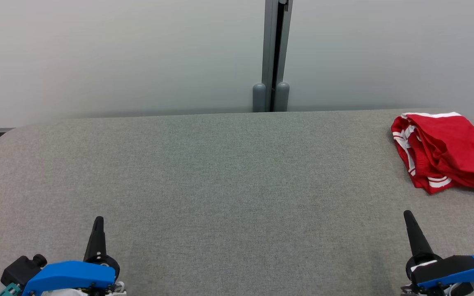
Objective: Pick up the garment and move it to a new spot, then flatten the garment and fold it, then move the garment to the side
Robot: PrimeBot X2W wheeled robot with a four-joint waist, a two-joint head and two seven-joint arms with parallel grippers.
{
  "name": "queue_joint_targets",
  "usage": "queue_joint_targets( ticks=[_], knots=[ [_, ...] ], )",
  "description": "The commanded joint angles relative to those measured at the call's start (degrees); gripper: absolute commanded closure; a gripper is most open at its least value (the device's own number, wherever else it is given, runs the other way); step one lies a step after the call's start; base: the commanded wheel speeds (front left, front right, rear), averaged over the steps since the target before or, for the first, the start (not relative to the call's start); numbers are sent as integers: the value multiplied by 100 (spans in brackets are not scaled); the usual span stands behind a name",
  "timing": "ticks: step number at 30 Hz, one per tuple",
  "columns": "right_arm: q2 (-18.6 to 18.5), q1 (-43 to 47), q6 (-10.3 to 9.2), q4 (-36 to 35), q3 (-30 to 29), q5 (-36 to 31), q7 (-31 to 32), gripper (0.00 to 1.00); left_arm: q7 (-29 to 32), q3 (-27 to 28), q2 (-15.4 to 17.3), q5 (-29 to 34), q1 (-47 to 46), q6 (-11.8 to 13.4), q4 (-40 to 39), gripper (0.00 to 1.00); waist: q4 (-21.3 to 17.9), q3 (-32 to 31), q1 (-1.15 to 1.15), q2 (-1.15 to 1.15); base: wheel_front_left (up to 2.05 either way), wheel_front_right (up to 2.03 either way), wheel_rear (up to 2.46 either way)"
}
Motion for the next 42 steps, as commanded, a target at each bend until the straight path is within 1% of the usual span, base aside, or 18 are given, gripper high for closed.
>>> queue_joint_targets(
  ticks=[1, 17, 42],
  knots=[
    [-44, -138, 2, -52, -3, 165, 17, 100, 34, 59, 13, -125, -164, -46, -96, 100, -1, 1, 0, 0, 0, 0, 0],
    [-52, -243, 2, -34, 2, 1211, 125, 100, 303, 272, -79, -961, -238, -91, -200, 100, -14, 22, 0, 0, 0, 0, 0],
    [-61, -367, 2, -9, 9, 2439, 247, 100, 615, 509, -174, -1949, -318, -142, -330, 100, -33, 50, 0, 0, 0, 0, 0]
  ],
)
